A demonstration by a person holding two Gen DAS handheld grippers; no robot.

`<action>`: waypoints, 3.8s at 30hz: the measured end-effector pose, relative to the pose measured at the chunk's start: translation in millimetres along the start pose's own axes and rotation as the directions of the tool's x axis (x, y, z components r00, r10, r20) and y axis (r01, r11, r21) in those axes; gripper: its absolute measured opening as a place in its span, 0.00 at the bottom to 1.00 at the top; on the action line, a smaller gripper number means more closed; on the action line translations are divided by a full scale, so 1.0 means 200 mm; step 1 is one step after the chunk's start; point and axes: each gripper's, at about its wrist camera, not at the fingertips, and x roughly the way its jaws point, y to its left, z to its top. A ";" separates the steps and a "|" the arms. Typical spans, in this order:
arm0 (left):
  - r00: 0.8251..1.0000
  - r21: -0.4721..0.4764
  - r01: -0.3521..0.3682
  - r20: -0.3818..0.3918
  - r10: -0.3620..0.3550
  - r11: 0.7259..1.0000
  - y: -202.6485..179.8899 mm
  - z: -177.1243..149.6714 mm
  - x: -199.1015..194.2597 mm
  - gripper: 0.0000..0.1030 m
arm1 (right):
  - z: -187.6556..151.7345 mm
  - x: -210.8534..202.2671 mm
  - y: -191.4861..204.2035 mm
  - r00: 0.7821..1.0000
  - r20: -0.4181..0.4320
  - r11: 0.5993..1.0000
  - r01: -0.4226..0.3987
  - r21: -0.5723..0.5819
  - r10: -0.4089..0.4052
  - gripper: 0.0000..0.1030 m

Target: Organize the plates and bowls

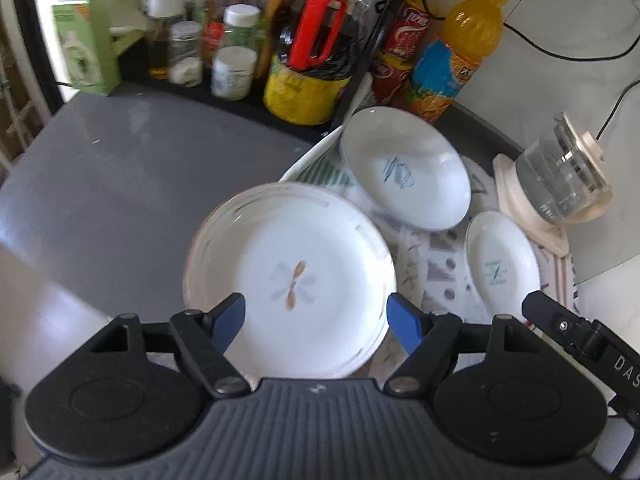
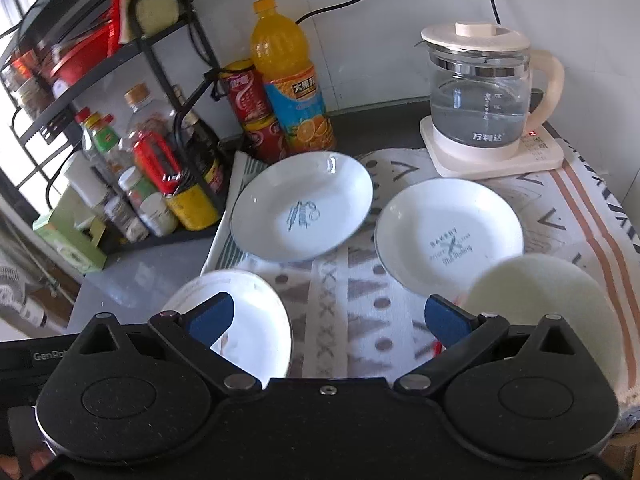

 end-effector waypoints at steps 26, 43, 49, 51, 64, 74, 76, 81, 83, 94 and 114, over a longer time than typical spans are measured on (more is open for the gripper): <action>0.988 -0.026 0.114 -0.099 -0.117 0.993 -0.05 0.59 0.79 0.47 | 0.25 0.75 -0.14 0.992 -0.129 0.939 0.049 0.341 -0.005 0.48; 0.986 -0.073 0.088 -0.138 -0.098 0.993 -0.07 0.62 1.07 0.30 | 0.33 0.82 -0.17 0.990 -0.066 0.924 0.139 0.357 -0.124 0.30; 0.985 -0.099 0.096 -0.132 -0.109 0.990 -0.08 0.63 1.09 0.25 | 0.33 0.87 -0.12 0.992 -0.108 0.928 0.103 0.359 -0.068 0.32; 0.985 -0.109 0.096 -0.132 -0.110 0.989 -0.08 0.63 1.09 0.22 | 0.32 0.91 -0.13 0.989 -0.132 0.923 0.115 0.366 -0.070 0.34; 0.982 -0.172 0.126 -0.120 -0.148 0.977 -0.07 0.62 1.11 0.11 | 0.28 1.08 -0.19 0.977 -0.210 0.889 0.119 0.442 -0.026 0.16; 0.982 -0.159 0.150 -0.093 -0.166 0.976 -0.07 0.61 1.01 0.09 | 0.31 0.93 -0.15 0.991 -0.134 0.933 0.063 0.354 -0.016 0.09; 0.980 -0.167 0.160 -0.086 -0.177 0.973 -0.08 0.59 0.97 0.09 | 0.32 0.89 -0.15 0.992 -0.126 0.937 0.067 0.343 -0.025 0.10; 0.979 -0.182 0.170 -0.078 -0.187 0.969 -0.06 0.53 0.87 0.09 | 0.32 0.78 -0.14 0.995 -0.103 0.948 0.048 0.314 -0.017 0.10; 0.980 -0.175 0.175 -0.065 -0.189 0.969 -0.06 0.51 0.83 0.09 | 0.31 0.74 -0.13 0.996 -0.091 0.947 0.040 0.319 -0.011 0.10; 0.985 -0.169 0.164 -0.019 -0.170 0.972 0.00 0.44 0.59 0.09 | 0.25 0.58 -0.05 0.997 -0.074 0.964 -0.004 0.265 0.025 0.11; 0.990 -0.192 0.142 0.023 -0.140 0.971 0.21 0.21 0.33 0.09 | 0.04 0.38 0.10 0.994 -0.073 0.977 -0.060 0.207 0.077 0.11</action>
